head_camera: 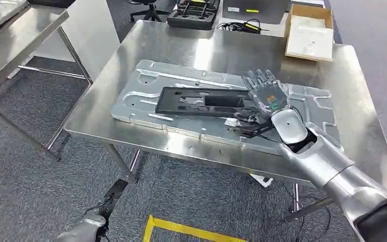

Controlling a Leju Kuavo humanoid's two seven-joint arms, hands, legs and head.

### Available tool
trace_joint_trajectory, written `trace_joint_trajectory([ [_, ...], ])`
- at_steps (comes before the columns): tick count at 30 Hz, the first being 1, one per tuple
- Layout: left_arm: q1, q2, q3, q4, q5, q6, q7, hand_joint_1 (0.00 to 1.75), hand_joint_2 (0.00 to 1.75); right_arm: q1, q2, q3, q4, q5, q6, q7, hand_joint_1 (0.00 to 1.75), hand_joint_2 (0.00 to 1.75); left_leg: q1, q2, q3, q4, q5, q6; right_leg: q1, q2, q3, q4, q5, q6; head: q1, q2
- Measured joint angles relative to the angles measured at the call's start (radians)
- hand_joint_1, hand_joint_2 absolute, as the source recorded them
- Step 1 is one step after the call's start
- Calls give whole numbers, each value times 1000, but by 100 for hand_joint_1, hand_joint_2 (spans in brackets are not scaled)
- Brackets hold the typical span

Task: Take the parts from the cabinet and place them on the table.

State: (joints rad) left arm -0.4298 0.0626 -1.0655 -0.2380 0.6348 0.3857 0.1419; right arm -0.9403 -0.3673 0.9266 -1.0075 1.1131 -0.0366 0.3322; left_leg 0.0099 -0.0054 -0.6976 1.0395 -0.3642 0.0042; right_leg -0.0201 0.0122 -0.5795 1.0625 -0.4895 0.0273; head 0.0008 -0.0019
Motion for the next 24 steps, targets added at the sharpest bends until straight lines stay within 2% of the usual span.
trace_joint_trajectory([
  [2, 1, 0, 7, 0, -4, -4, 0, 0, 0, 0, 15, 6, -20, -1, 1, 0, 0, 0, 2, -2, -5, -6, 14, -12, 0, 0, -8, 3, 11, -16, 0, 0],
  [3, 2, 0, 10, 0, -5, -6, 0, 0, 0, -2, 22, 8, -29, -1, 1, 0, 0, 0, 6, -1, -13, 0, 6, -16, -5, -4, -15, -3, 21, -31, 1, 0],
  [4, 2, 0, 10, 0, -5, -6, 1, 0, 0, -3, 29, 10, -35, -1, 1, 0, 0, 0, 7, 1, -25, 30, -39, -21, -3, -6, -23, -4, 30, -38, -3, 0],
  [5, 2, -2, 11, 0, -5, -7, 0, 0, 0, -5, 31, 11, -43, -1, 1, 0, 0, 0, 7, 2, -44, 91, -99, -25, -2, -6, -32, -4, 39, -45, -5, 0],
  [6, 1, -2, 11, 0, -5, -7, 1, 0, 0, -5, 34, 11, -48, -1, 1, 0, 0, 0, 8, 2, -67, 172, -155, -29, 0, -7, -44, -4, 48, -48, -5, 0],
  [7, 2, -2, 11, 0, -5, -7, 1, 0, 0, -5, 37, 13, -51, -1, 1, 0, 0, 0, 8, 2, -84, 244, -193, -30, 2, -6, -55, -4, 57, -50, -5, 0],
  [8, 3, -1, 11, 0, -5, -7, 1, 0, 0, -5, 37, 14, -54, -1, 1, 0, 0, 0, 7, 2, -90, 295, -207, -31, 5, -6, -67, -3, 66, -51, -5, 0],
  [9, 3, -1, 11, 0, -5, -7, 1, 0, 0, -5, 38, 18, -58, -2, 2, 0, 0, 0, 7, 2, -78, 308, -194, -28, 7, -6, -80, -3, 76, -50, -6, 0],
  [10, 3, -2, 11, 0, -5, -7, 1, 0, 0, -5, 38, 20, -60, -2, 2, 0, 0, 0, 7, 2, -47, 280, -165, -23, 10, -6, -93, -3, 85, -50, -5, 0],
  [11, 3, -2, 12, 0, -5, -7, 1, 0, 0, -5, 38, 23, -63, -4, 2, -1, 0, 0, 5, 1, 2, 219, -133, -15, 12, -6, -103, -3, 94, -50, -5, 0],
  [12, 2, -2, 12, 0, -6, -7, 0, 0, 0, -5, 38, 24, -68, -7, 1, -3, 0, 0, 1, 0, 61, 143, -117, -4, 15, -6, -112, -3, 102, -49, -5, 0],
  [13, 0, 1, 13, 0, -6, -8, 0, 0, 0, -6, 38, 24, -74, -9, 1, -6, 0, 0, -6, -1, 118, 62, -135, 9, 14, -7, -115, -3, 109, -47, -6, 0],
  [14, -3, 1, 13, 0, -6, -8, 0, 0, 0, -8, 38, 24, -80, -13, 1, -9, 0, 0, -8, 1, 157, -6, -162, 12, 17, -7, -121, -5, 117, -39, -3, 0],
  [15, -3, 1, 13, 0, -6, -8, 0, 0, 0, -9, 38, 25, -82, -18, 2, -11, 0, 0, -11, 0, 147, -1, -147, 11, 12, -8, -116, -15, 128, -32, -4, 0],
  [17, -3, 2, 14, 0, -7, -11, -1, 0, 0, -9, 40, 28, -93, -24, 10, -18, 0, 0, -19, -1, 145, -15, -129, 22, 7, -8, -115, -31, 150, -20, -10, 0],
  [18, -2, 1, 14, 0, -7, -15, 0, 0, 0, -7, 40, 32, -95, -27, 13, -18, 0, 0, -7, 2, 148, -37, -107, 29, 13, -6, -119, -35, 150, -14, -9, 0],
  [19, -2, 1, 14, 0, -8, -18, 0, 0, 0, -5, 40, 32, -96, -32, 14, -18, 0, 0, -7, 9, 141, -47, -91, 32, 10, -7, -125, -21, 113, -11, -8, 0],
  [20, -2, 1, 14, 0, -8, -19, 0, 0, 0, -5, 40, 33, -97, -39, 14, -19, 0, 0, -7, 10, 128, -49, -77, 41, 10, -8, -139, 31, 42, -9, -5, 0],
  [21, -2, 1, 14, 0, -8, -20, 0, 0, 0, -4, 41, 33, -101, -44, 14, -19, 0, 0, -7, 10, 113, -48, -67, 43, 9, -8, -156, 104, -19, -7, -4, 0],
  [22, -2, 1, 14, 0, -9, -20, 0, 0, 0, -3, 41, 34, -105, -45, 13, -20, 0, 0, -7, 11, 100, -47, -57, 43, 7, -8, -169, 175, -62, -4, -5, 0],
  [23, -2, 1, 15, 0, -9, -21, 0, 0, 0, 1, 41, 35, -105, -49, 13, -20, 0, 0, -7, 11, 85, -45, -48, 43, 7, -8, -176, 234, -80, -1, -4, 0],
  [24, -1, 1, 18, 0, -10, -22, 0, 0, 0, 5, 41, 36, -105, -54, 12, -20, 0, 0, -6, 11, 69, -42, -38, 41, 6, -8, -170, 266, -65, 3, -3, 0],
])
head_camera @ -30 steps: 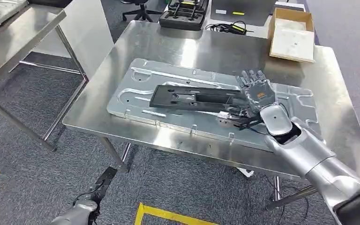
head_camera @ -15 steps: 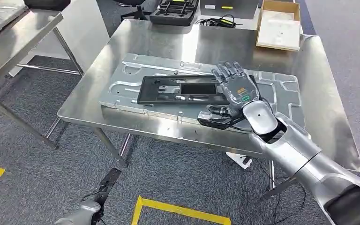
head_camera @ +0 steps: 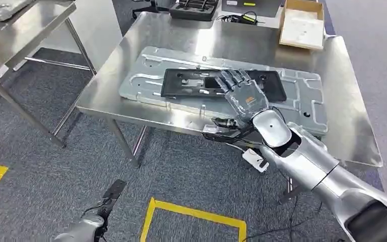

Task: Take the parts from the cabinet and place them on the table.

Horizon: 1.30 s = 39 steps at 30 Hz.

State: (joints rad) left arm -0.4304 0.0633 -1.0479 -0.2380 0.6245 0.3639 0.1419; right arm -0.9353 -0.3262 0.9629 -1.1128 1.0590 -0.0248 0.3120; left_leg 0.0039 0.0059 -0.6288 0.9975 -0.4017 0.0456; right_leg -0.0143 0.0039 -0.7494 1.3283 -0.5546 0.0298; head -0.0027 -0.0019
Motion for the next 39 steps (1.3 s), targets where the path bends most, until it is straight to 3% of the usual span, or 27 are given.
trace_joint_trajectory([
  [1, 2, 0, 2, 0, -2, -2, 0, 0, 0, 3, 0, 3, 0, -5, -2, 0, 0, 0, 2, 0, -18, 5, 10, -3, -3, 0, 25, -12, 38, 3, 0, 0],
  [3, 4, -1, 3, 0, -3, -3, 0, 0, 0, 6, 0, 4, -6, -7, -6, -1, 0, 0, 5, 0, -50, 20, 24, -12, -9, 0, 118, -127, 99, 7, 0, 0],
  [4, 4, -1, 4, 0, -4, -3, 0, 0, 0, 5, 0, 4, -11, -8, -9, 0, 0, 0, 5, 0, -63, 33, 28, -18, -11, -1, 168, -206, 76, 9, 0, 0],
  [5, 3, -1, 7, 0, -5, -3, 0, 0, 0, 4, 2, 4, -16, -9, -12, -1, 0, 0, 0, 0, -78, 44, 32, -24, 0, 1, 208, -272, 41, 6, 1, 0],
  [9, 6, 2, 9, 0, -8, -5, 0, 0, 0, 26, 2, 4, -27, -63, -40, 0, 0, 0, 2, -4, -90, 38, 65, -46, -1, -1, 190, -278, 58, -28, -1, 0],
  [10, 9, 1, 10, 0, -9, -7, -1, 0, 0, 35, 1, 2, -33, -85, -51, 0, 0, 0, 8, -4, -100, 53, 31, -53, -4, -2, 180, -280, 72, -38, -1, 0],
  [11, 11, 0, 10, 0, -13, -9, -2, 0, 0, 45, 1, -4, -43, -112, -67, 0, 0, 0, 8, -3, -120, 103, -34, -58, -4, -2, 165, -280, 84, -47, -5, 0],
  [13, 11, 0, 11, 0, -17, -14, -3, 0, 0, 71, 1, -18, -63, -149, -105, -7, 0, 0, 10, -3, -153, 248, -143, -65, -3, -2, 139, -280, 105, -52, -7, 0],
  [14, 11, 0, 11, 0, -19, -16, -3, 0, 0, 88, 1, -26, -70, -170, -136, -12, 0, 0, 10, -3, -162, 311, -164, -66, -2, -1, 126, -279, 116, -51, -8, 0],
  [16, 12, 0, 12, 0, -26, -20, -3, 0, 0, 131, 1, -47, -85, -205, -209, -25, 0, 0, 10, -3, -135, 345, -122, -63, 1, -1, 96, -277, 138, -50, -7, 0],
  [18, 12, 0, 13, 0, -33, -22, -7, 0, 0, 162, 1, -67, -100, -224, -267, -40, 0, 0, 9, -4, -38, 240, -63, -51, 4, -1, 68, -277, 160, -47, -8, 0],
  [19, 10, 0, 13, 0, -36, -22, -10, 0, 0, 173, 1, -77, -108, -233, -291, -48, 0, 0, 7, -6, 29, 160, -74, -42, 4, 0, 63, -276, 169, -44, -8, 0],
  [20, 8, 0, 13, 0, -38, -21, -12, 0, 0, 190, 1, -95, -121, -256, -324, -62, 0, 0, 0, -8, 94, 68, -123, -33, 7, 0, 57, -278, 176, -37, -7, 0],
  [21, 6, -1, 14, 0, -39, -19, -17, 0, 0, 210, 2, -117, -127, -285, -360, -78, 0, 0, -3, -9, 109, 26, -134, -32, 4, -4, 57, -281, 186, -31, -4, 0],
  [24, 9, -6, 24, 0, -45, -13, -25, 0, 0, 289, 20, -181, -148, -408, -458, -149, 0, 0, -9, -10, 91, 9, -96, -16, 5, -4, 58, -312, 226, -10, -6, 0],
  [25, 11, -11, 24, 0, -48, -12, -28, 0, 0, 325, 22, -200, -149, -443, -481, -175, 0, 0, 1, -2, 90, -2, -77, -8, 1, -1, 52, -303, 199, -8, -6, 0],
  [26, 12, -13, 26, -1, -48, -10, -28, 0, 0, 354, 26, -214, -150, -472, -494, -196, 0, 0, 1, -4, 78, -9, -64, 1, 4, -2, 41, -270, 137, -6, -3, 0],
  [28, 12, -15, 27, -1, -56, -6, -30, 0, 0, 403, 42, -243, -148, -573, -500, -246, 0, 0, 0, -3, 44, -6, -38, 9, 3, -2, 11, -129, 11, -5, 0, 0],
  [29, 13, -18, 27, -1, -58, -5, -30, 0, 0, 426, 50, -262, -144, -626, -500, -269, 0, 0, -1, -4, 28, -4, -27, 10, 3, -2, 4, -65, -17, -4, -1, 0],
  [30, 14, -21, 28, -1, -62, -5, -30, 0, 0, 449, 59, -284, -133, -680, -500, -297, 0, 0, -2, -4, 9, -1, -16, 10, 3, -2, 6, -21, -12, -2, 0, 0],
  [31, 15, -24, 29, -1, -68, -5, -29, 0, 0, 469, 68, -304, -117, -733, -500, -323, 0, 0, -2, -4, -8, 4, -6, 9, 3, -2, 23, -16, 18, -1, 0, 0],
  [33, 17, -29, 31, -1, -76, -5, -29, 0, 0, 505, 87, -342, -74, -831, -496, -387, 0, 0, 0, -4, -48, 18, 12, 3, 0, -3, 113, -109, 89, 0, 0, 0],
  [34, 17, -30, 31, -1, -79, -5, -29, 0, 0, 516, 97, -359, -52, -882, -494, -416, 0, 0, 0, -4, -64, 28, 19, -2, -1, -3, 173, -185, 84, -1, 0, 0],
  [35, 16, -32, 33, -1, -83, -5, -27, 0, 0, 523, 107, -373, -25, -925, -494, -445, 0, 0, -4, -4, -79, 36, 25, -9, 2, -3, 219, -266, 35, -3, 1, 0],
  [36, 16, -32, 40, -1, -89, -6, -24, 0, 0, 535, 118, -390, 4, -968, -495, -472, 0, 0, -5, -1, -84, 40, 33, -13, 7, 2, 234, -299, 23, -11, -6, 0],
  [38, 13, -33, 45, -1, -94, -12, -16, 0, 0, 559, 140, -414, 68, -1045, -494, -502, 0, 0, -3, -2, -85, 30, 57, -24, 13, 2, 221, -295, 36, -16, -2, 0],
  [39, 14, -33, 46, -1, -98, -16, -10, 0, 0, 572, 148, -425, 101, -1083, -490, -517, 0, 0, -7, -5, -90, 28, 68, -31, 4, 0, 210, -302, 49, -25, -4, 0],
])
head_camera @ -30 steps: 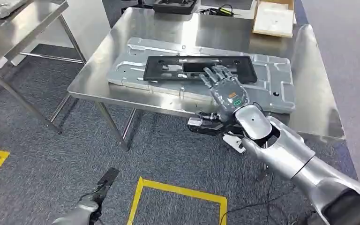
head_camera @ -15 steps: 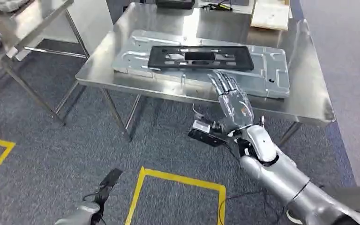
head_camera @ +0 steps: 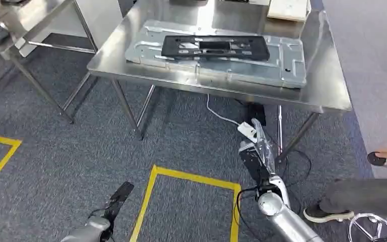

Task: Take the parts from the cabinet and place them on the table.

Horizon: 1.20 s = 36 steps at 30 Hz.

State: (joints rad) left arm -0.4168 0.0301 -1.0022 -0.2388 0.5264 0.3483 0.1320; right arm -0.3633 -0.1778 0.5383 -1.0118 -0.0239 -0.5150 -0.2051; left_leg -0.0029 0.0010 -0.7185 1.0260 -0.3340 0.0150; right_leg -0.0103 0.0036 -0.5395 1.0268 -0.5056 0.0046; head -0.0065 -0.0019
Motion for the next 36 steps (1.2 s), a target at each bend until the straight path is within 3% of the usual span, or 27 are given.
trace_joint_trajectory([
  [1, 0, 0, 1, 0, -4, -3, 2, 0, 0, 6, 10, -10, 40, -33, 8, -18, 0, 0, 5, 0, -7, 5, -19, -6, -4, -5, -3, -2, 12, -9, 3, 0],
  [2, 0, 0, 2, 0, -6, -5, 7, 0, 0, 13, 19, -21, 82, -68, 22, -32, 0, 0, 6, 0, -24, 34, -73, -14, -4, -6, -17, -2, 24, -16, -2, 0],
  [3, -2, -1, 2, 0, -12, -8, 8, 0, 0, 19, 29, -34, 129, -103, 41, -50, 0, 0, 10, 0, -40, 100, -145, -20, -3, -6, -31, -1, 36, -26, -6, 0],
  [5, -8, -2, 2, 0, -15, -13, 10, 0, 0, 32, 53, -56, 218, -153, 63, -81, 0, 0, 14, 0, -67, 247, -234, -29, -2, -6, -59, 0, 58, -27, -6, 0],
  [6, -11, -2, 2, 0, -17, -15, 12, 0, 0, 41, 61, -66, 256, -170, 69, -90, 0, 0, 14, 0, -68, 296, -238, -32, -2, -6, -75, 2, 68, -26, -5, 0],
  [7, -14, -3, 2, 0, -22, -19, 14, 0, 0, 52, 69, -72, 289, -182, 69, -91, 0, 0, 15, 0, -53, 311, -214, -32, -2, -6, -91, 4, 78, -25, -6, 0],
  [9, -19, -3, 2, 0, -23, -22, 16, 0, 0, 64, 78, -84, 345, -200, 73, -87, 0, 0, 16, 0, 25, 242, -147, -29, -2, -6, -125, 8, 101, -20, -6, 0],
  [10, -23, -3, 2, 0, -24, -22, 18, 0, 0, 65, 84, -90, 368, -205, 74, -82, 0, 0, 16, -1, 87, 171, -141, -25, -2, -4, -139, 8, 112, -17, -6, 0],
  [11, -31, -3, 2, 0, -25, -25, 21, 0, 0, 63, 94, -99, 401, -216, 73, -71, 0, 0, 14, -5, 170, 76, -174, -17, 0, -2, -146, 9, 121, -12, -7, 0],
  [12, -42, -3, 2, 0, -26, -27, 23, 0, 0, 64, 103, -111, 441, -230, 66, -55, 0, 0, 8, -7, 218, -20, -208, -9, 2, -5, -150, 9, 129, -5, -4, 0],
  [15, -47, -6, 5, 0, -22, -52, 26, 0, 0, 81, 117, -116, 499, -254, 59, -34, 0, 0, 0, -8, 203, -28, -188, 6, -6, -6, -152, -13, 170, 11, -5, 0],
  [16, -23, -12, 6, 0, -21, -71, 2, 0, 0, 86, 122, -118, 518, -265, 54, -28, 0, 0, 7, 0, 199, -52, -168, 16, 5, 3, -157, -11, 164, 19, -4, 0],
  [17, 16, -16, 6, -1, -32, -53, -42, 0, 0, 93, 123, -123, 535, -289, 44, -32, 0, 0, 6, 7, 198, -53, -155, 24, 4, 5, -167, 9, 116, 22, -5, 0],
  [18, 67, -26, 6, -1, -55, -1, -106, 0, 0, 105, 124, -131, 550, -322, 37, -47, 0, 0, 5, 14, 190, -57, -149, 33, 1, 2, -177, 61, 47, 21, 0, 0],
  [20, 164, -44, 5, 0, -98, 106, -217, 0, 0, 140, 124, -156, 582, -385, 30, -74, 0, 0, -1, 20, 174, -55, -135, 43, 0, 1, -192, 212, -68, 21, 0, 0],
  [21, 209, -51, 5, 0, -104, 116, -221, 0, 0, 158, 124, -166, 600, -401, 27, -72, 0, 0, -2, 22, 160, -51, -127, 44, 1, 1, -192, 276, -80, 23, 0, 0],
  [22, 241, -56, 5, 1, -107, 114, -217, 0, 0, 172, 124, -172, 617, -402, 24, -71, 0, 0, -2, 21, 139, -41, -118, 44, 0, 1, -185, 305, -51, 24, 1, 0],
  [24, 258, -66, 5, 1, -112, 108, -201, 0, 0, 181, 124, -177, 638, -402, 20, -66, 0, 0, 2, 13, 91, -20, -103, 39, -2, 1, -122, 249, 17, 25, 2, 0],
  [25, 258, -68, 5, 1, -116, 103, -193, 0, 0, 180, 124, -180, 645, -402, 20, -60, 0, 0, 3, 9, 69, -8, -100, 34, -3, 0, -62, 173, 32, 24, 2, 0],
  [26, 258, -69, 5, 1, -118, 101, -187, 0, 0, 178, 129, -185, 650, -402, 35, -46, 0, 0, 3, 8, 57, 5, -95, 27, -4, 1, 14, 78, -14, 22, 2, 0],
  [27, 261, -70, 5, 1, -121, 100, -181, 0, 0, 177, 131, -189, 655, -403, 59, -27, 0, 0, -3, 10, 49, 19, -95, 24, 3, 2, 70, -18, -58, 19, 0, 0],
  [30, 268, -71, 5, 1, -126, 93, -176, 0, 0, 191, 140, -190, 676, -408, 158, 19, 0, 0, -2, 8, 52, 19, -73, 9, 3, 3, 52, -5, -47, 4, -5, 0],
  [31, 271, -71, 5, 1, -125, 94, -176, 0, 0, 197, 148, -190, 681, -408, 184, 29, 0, 0, 0, 5, 49, 20, -74, 3, -4, -2, 49, -11, -38, -9, -2, 0],
  [32, 276, -71, 5, 1, -120, 95, -176, 0, 0, 198, 149, -190, 686, -406, 197, 40, 0, 0, 3, 4, 37, 40, -106, -5, -4, -7, 42, -10, -30, -17, -5, 0],
  [33, 280, -71, 5, 1, -114, 97, -176, 0, 0, 199, 153, -190, 690, -399, 212, 51, 0, 0, 5, 4, 23, 85, -159, -12, -5, -9, 34, -10, -23, -25, -10, 0],
  [35, 289, -72, 5, 1, -103, 103, -179, 0, 0, 203, 160, -190, 697, -376, 225, 72, 0, 0, 9, 5, -21, 229, -252, -22, -4, -14, 14, -8, -8, -27, -11, 0],
  [36, 294, -73, 5, 1, -99, 105, -180, 0, 0, 207, 164, -190, 701, -367, 228, 79, 0, 0, 11, 5, -32, 285, -263, -25, -3, -19, 5, -7, -2, -27, -12, 0],
])
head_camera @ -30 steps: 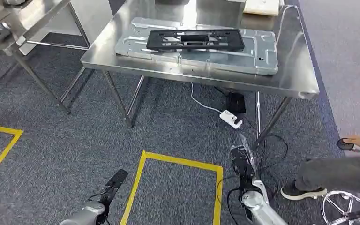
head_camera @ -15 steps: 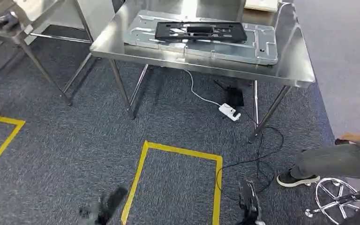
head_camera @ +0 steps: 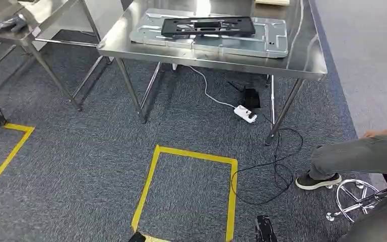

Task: Take the parts from the cabinet and place them on the table.

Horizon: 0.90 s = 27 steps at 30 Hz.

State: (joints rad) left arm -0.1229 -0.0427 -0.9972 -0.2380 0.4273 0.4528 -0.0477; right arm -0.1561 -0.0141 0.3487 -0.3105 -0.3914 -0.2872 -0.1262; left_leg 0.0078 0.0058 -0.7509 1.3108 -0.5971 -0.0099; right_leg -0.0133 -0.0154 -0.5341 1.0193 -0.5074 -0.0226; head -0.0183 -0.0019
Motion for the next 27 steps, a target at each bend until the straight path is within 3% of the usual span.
trace_joint_trajectory([
  [1, 5, -1, 0, 0, 3, 0, 0, 0, 0, 4, 3, 0, 5, 10, 2, 2, 0, 0, 1, 0, 5, 17, 15, 0, 1, -6, -8, 1, 5, 1, 0, 0],
  [2, 9, -1, 0, 0, 2, 0, 0, 0, 0, 7, 7, 0, 8, 19, 2, 3, 0, 0, 1, 0, 29, -4, 41, 1, 1, -11, -16, 4, 8, 3, 0, 0],
  [3, 13, -1, 0, 0, 0, -1, 1, 0, 0, 7, 10, 0, 10, 25, 2, 5, 0, 0, 1, 2, 71, -61, 72, 4, 1, -18, -22, 6, 11, 5, 0, 0],
  [4, 15, -1, 0, 0, -4, -1, 2, 0, 0, 7, 13, 0, 12, 34, 2, 8, 0, 0, 1, 7, 135, -156, 95, 11, 2, -24, -21, 8, 13, 8, 0, 0],
  [5, 13, -1, 0, 0, -10, -2, 6, 0, 0, 6, 17, 1, 13, 44, 2, 10, 0, 0, -3, 33, 198, -250, 95, 20, 3, -32, -22, 10, 15, 11, 0, 0],
  [6, 11, -1, 0, 0, -17, -3, 9, 0, 0, 6, 20, 2, 13, 55, 3, 12, 0, 0, -15, 50, 222, -293, 81, 24, 7, -40, -26, 10, 18, 16, 0, 0],
  [9, 14, -1, -8, 0, -28, -4, 15, 0, 0, 5, 26, 13, 18, 87, 10, 31, 0, 0, -18, 27, 208, -299, 91, 36, 5, -65, -21, 3, 29, 32, 2, 0],
  [10, 17, -1, -9, 0, -29, -4, 15, 0, 0, 5, 29, 17, 18, 92, 13, 37, 0, 0, -12, 20, 207, -314, 101, 48, 8, -68, -19, 2, 28, 39, 1, 0],
  [11, 20, -1, -9, 0, -30, -4, 15, 0, 0, 4, 29, 21, 18, 97, 15, 43, 0, 0, -8, 18, 213, -323, 111, 54, 3, -45, -23, 16, 10, 45, 2, 0],
  [13, 17, -1, -10, 0, -32, -4, 13, 0, 0, 6, 29, 29, 21, 104, 15, 51, 0, 0, -9, 4, 199, -323, 122, 67, 3, -2, -76, 135, -78, 47, 3, 0],
  [14, 16, -1, -10, 0, -32, -5, 13, 0, 0, 9, 29, 30, 23, 104, 15, 55, 0, 0, -10, -3, 192, -323, 126, 70, 3, 4, -108, 215, -117, 48, 3, 0],
  [15, 17, -2, -11, 0, -32, -7, 13, 0, 0, 13, 29, 31, 25, 104, 15, 56, 0, 0, -11, -13, 186, -322, 130, 70, 4, 7, -132, 276, -138, 48, 3, 0],
  [16, 18, -2, -11, 0, -31, -8, 14, 0, 0, 16, 30, 36, 26, 105, 15, 59, 0, 0, -11, -24, 180, -318, 134, 68, 4, 8, -138, 296, -135, 49, 2, 0],
  [17, 19, -1, -11, 0, -30, -10, 15, 0, 0, 19, 30, 43, 27, 106, 15, 63, 0, 0, -11, -36, 173, -314, 137, 67, 3, 9, -117, 264, -107, 48, 2, 0],
  [18, 19, -1, -11, 0, -30, -10, 16, 0, 0, 19, 30, 47, 29, 106, 14, 64, 0, 0, -11, -48, 168, -309, 138, 64, 2, 12, -78, 195, -67, 46, 2, 0],
  [19, 19, -2, -11, 0, -30, -11, 16, 0, 0, 19, 30, 49, 30, 107, 14, 65, 0, 0, -11, -60, 164, -303, 139, 63, 1, 26, -26, 102, -25, 42, 2, 0],
  [20, 18, -2, -11, 0, -30, -12, 16, 0, 0, 19, 30, 52, 30, 107, 14, 65, 0, 0, -11, -68, 159, -295, 140, 61, 1, 56, 15, 26, -5, 36, 3, 0],
  [21, 17, -3, -11, 0, -30, -12, 16, 0, 0, 17, 29, 56, 31, 108, 14, 65, 0, 0, -17, -74, 150, -286, 139, 54, 2, 81, 21, 3, -21, 34, 2, 0],
  [24, 19, -3, -11, 0, -26, -14, 20, 0, 0, 18, 29, 65, 33, 111, 13, 69, 0, 0, -9, -96, 140, -290, 152, 33, 11, 56, 14, 6, -9, 23, 2, 0],
  [25, 20, -2, -11, 0, -23, -15, 20, 0, 0, 18, 32, 68, 34, 114, 12, 70, 0, 0, -14, -100, 132, -289, 155, 27, -1, 48, 15, -4, 0, 13, 2, 0],
  [26, 21, 0, -11, 0, -19, -15, 23, 0, 0, 15, 32, 75, 34, 118, 10, 70, 0, 0, -11, -81, 130, -279, 146, 25, -5, 37, 14, -9, 6, 8, 2, 0],
  [27, 21, 0, -11, 0, -17, -18, 24, 0, 0, 13, 32, 81, 34, 121, 7, 69, 0, 0, -12, -53, 113, -240, 112, 16, -5, 28, 11, -9, 9, 4, -7, 0],
])
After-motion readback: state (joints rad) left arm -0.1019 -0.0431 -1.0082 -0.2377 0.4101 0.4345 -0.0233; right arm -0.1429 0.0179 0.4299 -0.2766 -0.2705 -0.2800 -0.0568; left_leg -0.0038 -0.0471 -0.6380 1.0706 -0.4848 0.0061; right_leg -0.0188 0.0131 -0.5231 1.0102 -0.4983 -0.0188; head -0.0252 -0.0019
